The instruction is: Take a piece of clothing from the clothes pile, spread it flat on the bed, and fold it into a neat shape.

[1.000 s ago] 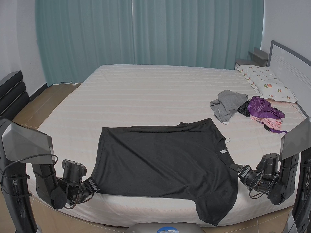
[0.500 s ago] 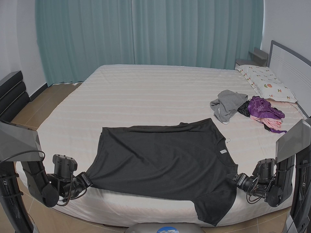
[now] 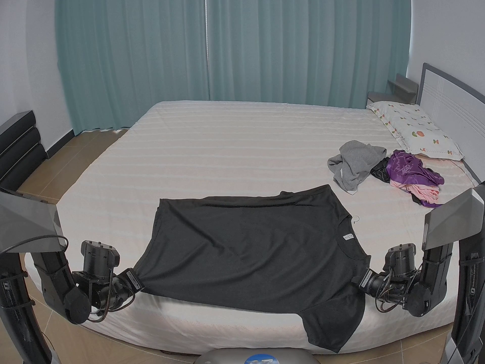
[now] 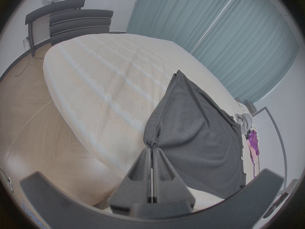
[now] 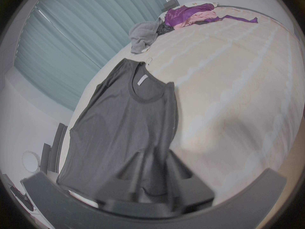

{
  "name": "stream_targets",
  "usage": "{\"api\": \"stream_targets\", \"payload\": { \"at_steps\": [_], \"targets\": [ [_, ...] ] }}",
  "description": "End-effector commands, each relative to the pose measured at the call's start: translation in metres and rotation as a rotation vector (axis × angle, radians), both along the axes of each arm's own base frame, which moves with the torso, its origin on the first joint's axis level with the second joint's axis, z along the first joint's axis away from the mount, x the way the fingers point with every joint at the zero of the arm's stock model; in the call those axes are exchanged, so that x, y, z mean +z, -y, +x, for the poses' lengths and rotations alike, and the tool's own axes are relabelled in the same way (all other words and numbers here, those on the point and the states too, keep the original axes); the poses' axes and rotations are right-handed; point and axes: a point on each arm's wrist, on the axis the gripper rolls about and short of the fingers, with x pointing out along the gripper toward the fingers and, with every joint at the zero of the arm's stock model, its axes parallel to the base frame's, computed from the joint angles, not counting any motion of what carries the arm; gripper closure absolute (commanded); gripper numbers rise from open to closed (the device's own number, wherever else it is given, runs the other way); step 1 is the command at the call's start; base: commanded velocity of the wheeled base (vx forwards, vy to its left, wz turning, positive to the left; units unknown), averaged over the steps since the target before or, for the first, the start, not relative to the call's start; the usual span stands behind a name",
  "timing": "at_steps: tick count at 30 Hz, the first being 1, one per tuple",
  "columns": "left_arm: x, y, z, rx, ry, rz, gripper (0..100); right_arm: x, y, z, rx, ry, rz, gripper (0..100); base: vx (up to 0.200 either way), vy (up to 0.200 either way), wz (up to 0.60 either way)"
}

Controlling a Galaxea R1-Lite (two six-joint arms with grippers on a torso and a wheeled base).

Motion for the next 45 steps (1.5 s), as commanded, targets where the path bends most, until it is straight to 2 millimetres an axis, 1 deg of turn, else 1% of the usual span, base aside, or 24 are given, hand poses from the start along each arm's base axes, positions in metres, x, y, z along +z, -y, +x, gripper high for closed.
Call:
{"api": "stream_targets", "payload": {
  "at_steps": [1,3,8,11,14,16,17,21,22,25,26,27,28,30,31,33,37,38,42,45],
  "targets": [
    [-0.001,0.0,-0.002,-0.003,-0.006,0.0,100,0.005,0.003,0.009,-0.027,0.046,-0.004,100,0.0,0.0,0.0],
    [-0.002,0.002,-0.002,-0.009,-0.011,-0.002,100,0.01,0.006,0.016,-0.041,0.078,-0.001,100,0.0,0.0,0.0],
    [-0.006,0.002,-0.002,-0.009,-0.025,-0.002,100,0.019,0.006,0.028,-0.029,0.142,-0.011,100,0.0,0.0,0.0],
    [-0.008,0.002,-0.002,-0.013,-0.033,-0.003,100,0.019,0.004,0.031,-0.014,0.151,-0.017,100,0.0,0.0,0.0],
    [-0.014,0.007,-0.003,-0.031,-0.056,-0.005,100,0.011,0.001,0.033,0.032,0.139,-0.05,100,0.0,0.0,0.0],
    [-0.014,0.007,-0.003,-0.031,-0.056,-0.005,100,0.011,0.001,0.033,0.032,0.139,-0.05,100,0.0,0.0,0.0],
    [-0.018,0.007,-0.003,-0.032,-0.07,-0.003,100,0.009,0.0,0.038,0.046,0.15,-0.068,0,0.0,0.0,0.0],
    [-0.018,0.007,-0.003,-0.032,-0.068,-0.003,100,0.006,0.0,0.039,0.052,0.149,-0.078,0,0.0,0.0,0.0],
    [-0.017,0.007,-0.004,-0.032,-0.068,-0.003,100,0.006,-0.002,0.036,0.074,0.155,-0.104,0,0.0,0.0,0.0],
    [-0.019,0.007,-0.004,-0.032,-0.073,-0.002,100,0.011,-0.001,0.031,0.078,0.159,-0.11,0,0.0,0.0,0.0],
    [-0.019,0.007,-0.004,-0.032,-0.076,-0.001,100,0.021,0.003,0.026,0.075,0.179,-0.106,0,0.0,0.0,0.0],
    [-0.019,0.007,-0.004,-0.032,-0.076,-0.001,100,0.021,0.003,0.026,0.075,0.179,-0.106,0,0.0,0.0,0.0],
    [-0.019,0.007,-0.004,-0.033,-0.078,-0.002,100,0.028,0.007,0.016,0.082,0.171,-0.1,0,0.0,0.0,0.0],
    [-0.019,0.007,-0.004,-0.033,-0.075,-0.003,100,0.029,0.007,0.001,0.122,0.135,-0.092,0,0.0,0.0,0.0],
    [-0.018,0.007,-0.004,-0.033,-0.072,-0.003,100,0.028,0.007,-0.012,0.17,0.102,-0.089,0,0.0,0.0,0.0],
    [-0.017,0.007,-0.004,-0.031,-0.07,-0.003,100,0.028,0.008,-0.028,0.247,0.074,-0.085,0,0.0,0.0,0.0],
    [-0.018,0.006,-0.006,-0.033,-0.077,0.001,100,0.024,0.011,-0.049,0.328,0.046,-0.07,0,0.0,0.0,0.0],
    [-0.018,0.007,-0.006,-0.035,-0.076,0.001,100,0.022,0.011,-0.05,0.332,0.041,-0.071,0,0.0,0.0,0.0],
    [-0.018,0.006,-0.007,-0.034,-0.077,0.002,100,0.003,0.009,-0.054,0.374,-0.007,-0.099,0,0.0,0.0,0.0],
    [-0.018,0.006,-0.007,-0.034,-0.079,0.002,100,-0.001,0.006,-0.052,0.383,-0.012,-0.095,0,0.0,0.0,0.0]
  ]
}}
